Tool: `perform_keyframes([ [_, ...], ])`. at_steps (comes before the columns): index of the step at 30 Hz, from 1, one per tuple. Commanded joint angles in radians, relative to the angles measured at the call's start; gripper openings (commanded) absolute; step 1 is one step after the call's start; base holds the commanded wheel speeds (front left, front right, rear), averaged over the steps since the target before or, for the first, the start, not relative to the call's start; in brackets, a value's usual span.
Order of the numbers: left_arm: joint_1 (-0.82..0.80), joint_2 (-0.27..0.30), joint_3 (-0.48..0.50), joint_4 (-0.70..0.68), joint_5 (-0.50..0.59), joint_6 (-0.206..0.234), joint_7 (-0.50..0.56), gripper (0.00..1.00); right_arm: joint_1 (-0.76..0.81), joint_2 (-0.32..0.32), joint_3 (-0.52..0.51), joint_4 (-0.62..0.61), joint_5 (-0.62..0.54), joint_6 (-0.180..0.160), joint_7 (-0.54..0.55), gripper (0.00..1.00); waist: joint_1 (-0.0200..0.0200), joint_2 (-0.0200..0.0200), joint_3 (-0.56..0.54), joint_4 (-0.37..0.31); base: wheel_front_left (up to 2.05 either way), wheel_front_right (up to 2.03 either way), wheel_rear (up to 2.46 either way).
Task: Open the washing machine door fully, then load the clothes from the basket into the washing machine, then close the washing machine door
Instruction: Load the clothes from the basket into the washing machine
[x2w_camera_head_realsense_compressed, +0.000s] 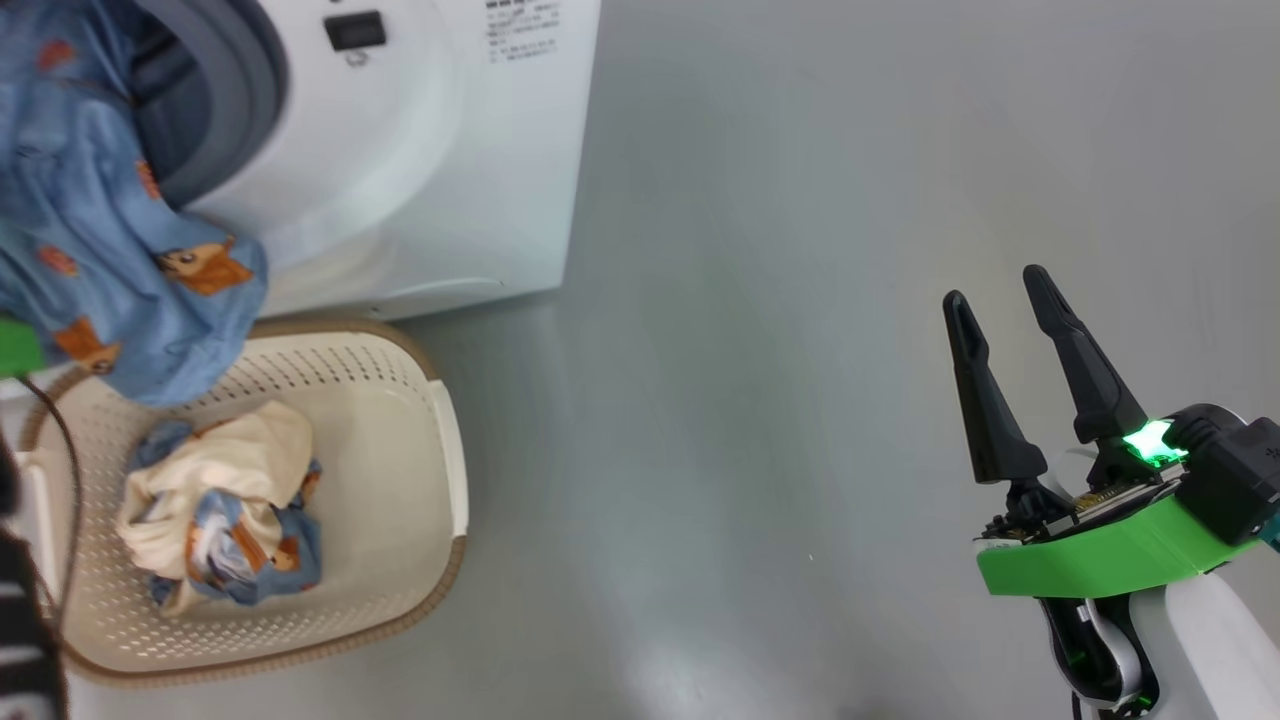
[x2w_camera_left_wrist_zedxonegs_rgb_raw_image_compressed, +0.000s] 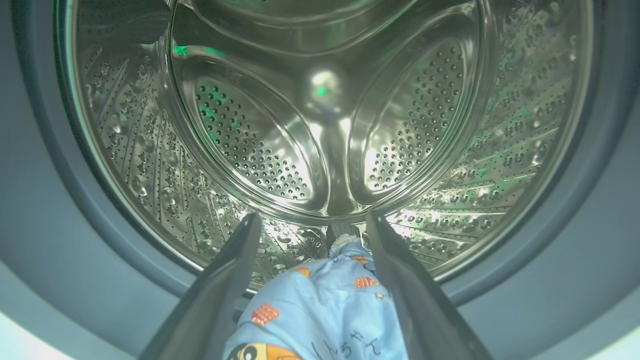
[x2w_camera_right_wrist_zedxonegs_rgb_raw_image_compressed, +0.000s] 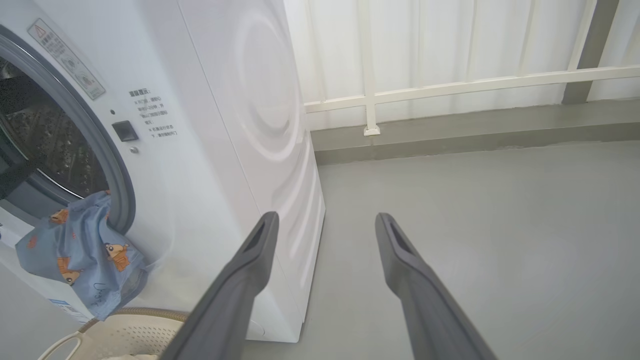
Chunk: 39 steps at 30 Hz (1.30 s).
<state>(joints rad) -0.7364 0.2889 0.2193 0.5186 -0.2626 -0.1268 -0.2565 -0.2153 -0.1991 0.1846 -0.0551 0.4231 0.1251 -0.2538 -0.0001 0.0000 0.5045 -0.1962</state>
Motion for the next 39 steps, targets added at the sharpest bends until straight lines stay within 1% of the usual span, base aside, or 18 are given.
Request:
perform_keyframes([
  [1,0.037,0.035,0.026,-0.043,0.008,-0.003,-0.005,1.00,0.026,-0.019,0.009,-0.017,0.005,0.006,-0.008,1.00,0.0001,0.0000,-0.040,0.020,0.00,0.00,0.00],
  [2,0.055,0.025,0.024,-0.064,-0.002,-0.003,-0.005,1.00,0.028,-0.022,0.008,-0.015,0.006,0.006,-0.008,1.00,0.0001,0.0000,-0.049,0.023,0.00,0.00,0.00],
  [6,0.147,0.021,-0.017,-0.117,-0.009,-0.003,-0.005,1.00,0.039,-0.036,0.005,-0.003,0.014,0.006,-0.008,1.00,0.0001,0.0000,-0.092,0.035,0.00,0.00,0.00],
  [9,0.201,0.012,-0.023,-0.143,-0.014,-0.004,-0.005,1.00,0.052,-0.047,0.002,0.004,0.020,0.006,-0.008,1.00,0.0001,0.0000,-0.120,0.043,0.00,0.00,0.00],
  [23,0.436,-0.067,-0.008,-0.257,-0.010,-0.004,-0.005,1.00,0.124,-0.078,-0.008,0.030,0.040,0.006,-0.008,1.00,0.0001,0.0000,-0.249,0.070,0.00,0.00,0.00],
  [32,0.553,-0.107,-0.011,-0.312,-0.003,-0.004,-0.005,1.00,0.173,-0.091,-0.022,0.033,0.045,0.006,-0.008,1.00,0.0001,0.0000,-0.312,0.084,0.00,0.00,0.00],
  [39,0.633,-0.118,-0.019,-0.360,-0.002,-0.004,-0.005,1.00,0.220,-0.100,-0.045,0.020,0.047,0.006,-0.008,1.00,0.0001,0.0000,-0.338,0.103,0.00,0.00,0.00],
])
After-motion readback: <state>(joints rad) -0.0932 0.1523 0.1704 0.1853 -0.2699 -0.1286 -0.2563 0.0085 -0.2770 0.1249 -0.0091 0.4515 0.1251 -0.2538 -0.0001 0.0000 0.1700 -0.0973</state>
